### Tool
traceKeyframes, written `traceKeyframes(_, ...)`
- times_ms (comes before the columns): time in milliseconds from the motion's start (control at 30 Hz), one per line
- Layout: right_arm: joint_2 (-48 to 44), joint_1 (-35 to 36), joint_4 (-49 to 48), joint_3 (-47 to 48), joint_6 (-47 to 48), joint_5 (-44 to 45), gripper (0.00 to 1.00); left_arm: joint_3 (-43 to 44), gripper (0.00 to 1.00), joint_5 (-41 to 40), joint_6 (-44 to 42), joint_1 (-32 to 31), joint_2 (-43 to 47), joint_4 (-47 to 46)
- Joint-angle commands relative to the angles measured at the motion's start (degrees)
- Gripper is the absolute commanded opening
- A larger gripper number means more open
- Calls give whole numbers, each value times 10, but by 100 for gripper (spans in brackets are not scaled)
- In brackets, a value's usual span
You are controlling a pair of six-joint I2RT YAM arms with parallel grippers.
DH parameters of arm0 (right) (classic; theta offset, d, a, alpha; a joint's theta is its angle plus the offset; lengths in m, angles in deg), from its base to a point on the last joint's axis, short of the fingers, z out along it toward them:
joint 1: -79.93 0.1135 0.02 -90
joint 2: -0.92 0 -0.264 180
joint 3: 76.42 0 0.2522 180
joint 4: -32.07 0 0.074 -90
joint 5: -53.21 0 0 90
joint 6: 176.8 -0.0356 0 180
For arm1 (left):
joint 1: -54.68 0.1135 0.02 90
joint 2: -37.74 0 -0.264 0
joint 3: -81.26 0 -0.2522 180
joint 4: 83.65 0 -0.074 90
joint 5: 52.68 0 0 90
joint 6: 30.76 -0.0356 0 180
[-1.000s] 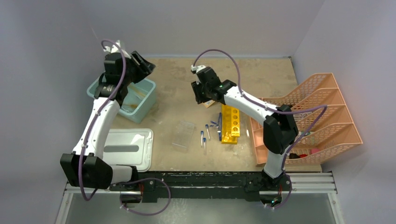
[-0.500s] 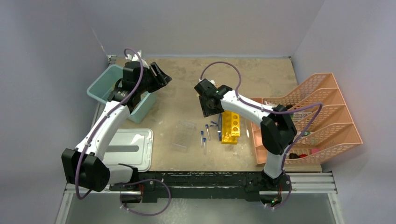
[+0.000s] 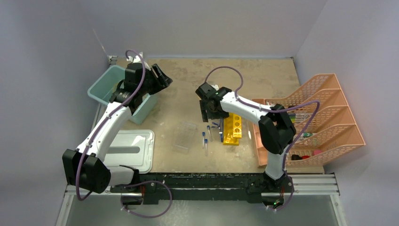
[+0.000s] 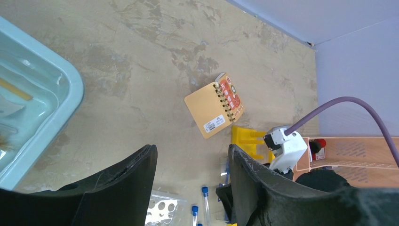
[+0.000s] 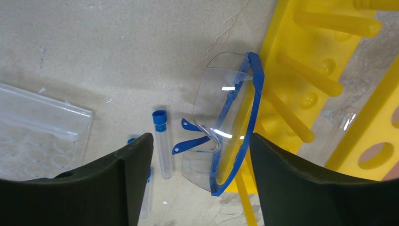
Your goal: Organize the chemistry lab equipment
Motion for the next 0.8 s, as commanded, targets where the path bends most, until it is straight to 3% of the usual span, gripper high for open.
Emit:
traceKeyframes(0,8,-6,27,-5,-27,5,80,7,57,-9,-6,-4,-1,-4)
traceKeyframes(267,9,-12,14,-16,-30,-5,82,5,57,-15,-6,-4,-3,-1)
traceKeyframes(567,9,-33,-46,-39,-7,-62,59,5,57,-17,-7,-4,-6,4)
traceKeyframes(767,22,-34,-62,-38,2,-64,64,7,57,-17,-8,-5,-7,8)
